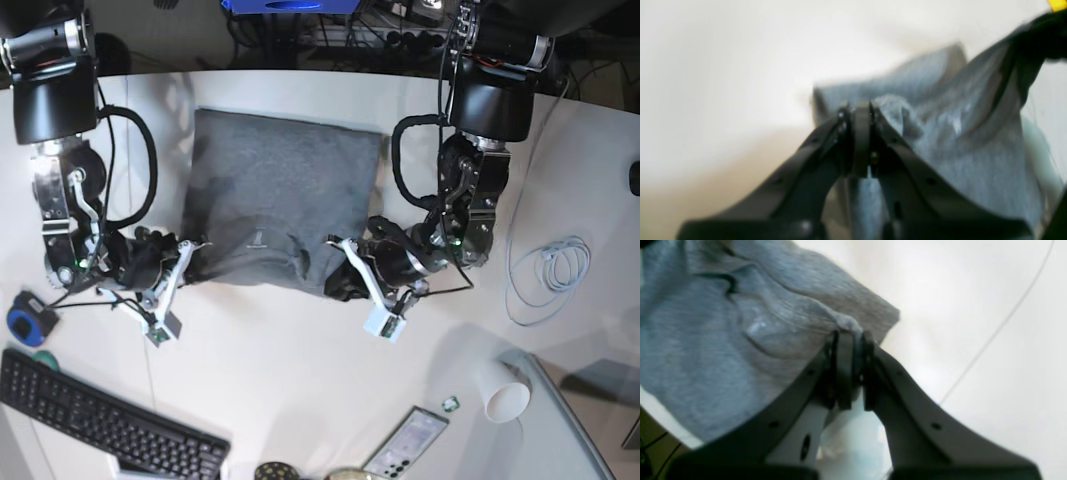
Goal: Layout the t-shirt on the table in an organized manner, then fold the t-shirt properly
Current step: 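Pull the grasped corners with both grippers to straighten the collar edge, then move both grippers to the opposite edge of the shirt and grasp it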
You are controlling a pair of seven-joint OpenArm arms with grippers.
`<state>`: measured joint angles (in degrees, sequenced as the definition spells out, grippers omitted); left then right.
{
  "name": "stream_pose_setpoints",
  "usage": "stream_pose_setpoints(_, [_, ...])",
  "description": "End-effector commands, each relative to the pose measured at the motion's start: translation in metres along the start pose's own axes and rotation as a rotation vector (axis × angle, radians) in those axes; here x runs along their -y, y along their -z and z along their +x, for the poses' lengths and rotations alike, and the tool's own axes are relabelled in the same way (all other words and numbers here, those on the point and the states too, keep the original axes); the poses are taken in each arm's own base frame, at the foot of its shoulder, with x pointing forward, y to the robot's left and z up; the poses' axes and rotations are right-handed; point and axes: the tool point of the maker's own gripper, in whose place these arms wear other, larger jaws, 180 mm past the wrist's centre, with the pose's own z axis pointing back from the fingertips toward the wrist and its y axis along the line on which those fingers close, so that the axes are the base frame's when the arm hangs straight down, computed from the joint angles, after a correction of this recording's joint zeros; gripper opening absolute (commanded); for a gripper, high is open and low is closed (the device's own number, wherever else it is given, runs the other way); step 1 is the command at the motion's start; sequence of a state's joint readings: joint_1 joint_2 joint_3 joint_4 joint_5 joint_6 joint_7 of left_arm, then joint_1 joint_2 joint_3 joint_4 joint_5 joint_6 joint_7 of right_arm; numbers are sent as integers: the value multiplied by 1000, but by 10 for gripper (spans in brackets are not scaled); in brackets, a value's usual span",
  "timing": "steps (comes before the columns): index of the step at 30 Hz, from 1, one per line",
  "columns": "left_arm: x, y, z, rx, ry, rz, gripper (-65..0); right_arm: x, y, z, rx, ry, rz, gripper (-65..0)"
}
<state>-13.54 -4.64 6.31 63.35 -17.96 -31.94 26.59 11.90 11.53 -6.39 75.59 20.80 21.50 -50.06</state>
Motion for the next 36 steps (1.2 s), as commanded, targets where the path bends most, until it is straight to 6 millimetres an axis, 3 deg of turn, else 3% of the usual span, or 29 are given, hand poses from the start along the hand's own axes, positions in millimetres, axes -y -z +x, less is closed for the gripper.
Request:
stream_pose_setpoints(1, [6,6,13,33,18,-15,-650,11,-5,13,31,-1,-35,-621])
stream_pose_setpoints(7, [21,24,6,51,17,-22,-650,15,-2,8,36,-16,-69,-621])
stream_pose_setpoints(17, [-8,33,16,107,-36,78,-650,19,8,-7,-3,14,-66,-614])
stream_pose_setpoints(22, [-10,32,20,121,-31,87,-650,19,8,-7,0,16,-65,-617])
stream_pose_setpoints(25, [-12,31,21,121,-30,95,-515,19,8,-8,-1,16,-65,-618])
stream_pose_setpoints(29, [-21,26,22,126,-29,113,-202,19,8,-7,-3,17,-67,-618])
stream_pose_setpoints(32, [-28,15,37,164,5,127,-2,19,8,-8,-4,18,-67,-617])
stream_pose_setpoints(36, [-22,-11,53,235,78,137,0,26,8,-9,-2,70,-107,-615])
